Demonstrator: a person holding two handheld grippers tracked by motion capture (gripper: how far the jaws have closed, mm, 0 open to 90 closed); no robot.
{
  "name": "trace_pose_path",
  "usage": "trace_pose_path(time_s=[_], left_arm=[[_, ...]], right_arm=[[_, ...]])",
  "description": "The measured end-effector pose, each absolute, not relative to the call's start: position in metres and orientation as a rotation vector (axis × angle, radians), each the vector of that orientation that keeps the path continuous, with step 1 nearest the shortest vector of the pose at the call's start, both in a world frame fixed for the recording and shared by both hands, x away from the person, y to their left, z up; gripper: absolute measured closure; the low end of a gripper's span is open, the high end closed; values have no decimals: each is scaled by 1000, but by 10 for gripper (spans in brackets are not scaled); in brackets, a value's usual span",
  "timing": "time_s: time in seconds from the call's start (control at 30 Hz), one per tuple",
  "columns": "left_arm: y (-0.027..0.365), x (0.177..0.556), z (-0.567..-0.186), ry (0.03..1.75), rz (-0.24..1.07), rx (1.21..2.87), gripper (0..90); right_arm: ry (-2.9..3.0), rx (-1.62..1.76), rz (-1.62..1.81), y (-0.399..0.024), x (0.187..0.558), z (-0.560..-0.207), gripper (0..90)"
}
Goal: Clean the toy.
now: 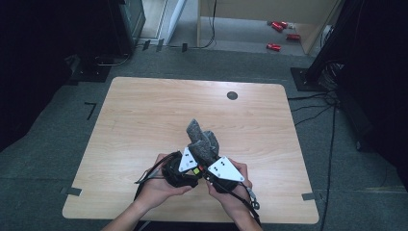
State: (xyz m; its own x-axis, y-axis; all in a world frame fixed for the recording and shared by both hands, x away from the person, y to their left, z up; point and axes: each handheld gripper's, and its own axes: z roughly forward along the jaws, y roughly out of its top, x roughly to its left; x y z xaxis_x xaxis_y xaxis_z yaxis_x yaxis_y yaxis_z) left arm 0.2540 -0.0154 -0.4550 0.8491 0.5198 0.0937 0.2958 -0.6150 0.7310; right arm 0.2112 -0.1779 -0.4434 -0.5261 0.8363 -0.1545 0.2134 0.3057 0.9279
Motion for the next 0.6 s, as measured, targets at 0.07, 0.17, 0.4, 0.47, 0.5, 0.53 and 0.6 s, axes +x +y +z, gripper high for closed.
trace_pose_path(time_s=[0.07,0.17,0.4,0.47,0.5,0.53,0.6], left_arm=[[-14,255,-456,597,376,2268,353],[-13,255,-454,594,373,2262,353],[-10,258,-454,614,358,2240,354],[-7,261,-453,636,340,2234,354],[-6,262,-454,652,321,2230,354],[-5,264,-454,666,305,2230,353],[-6,264,-455,677,315,2239,353]], right_arm=[[1934,930,1226,-174,209,-443,629],[1928,922,1211,-172,209,-443,634],[1924,1035,1316,-188,216,-442,637],[1924,997,1314,-184,212,-440,634],[1922,989,1315,-182,211,-438,634],[1922,991,1330,-180,210,-437,635],[1929,1014,1360,-179,209,-435,643]])
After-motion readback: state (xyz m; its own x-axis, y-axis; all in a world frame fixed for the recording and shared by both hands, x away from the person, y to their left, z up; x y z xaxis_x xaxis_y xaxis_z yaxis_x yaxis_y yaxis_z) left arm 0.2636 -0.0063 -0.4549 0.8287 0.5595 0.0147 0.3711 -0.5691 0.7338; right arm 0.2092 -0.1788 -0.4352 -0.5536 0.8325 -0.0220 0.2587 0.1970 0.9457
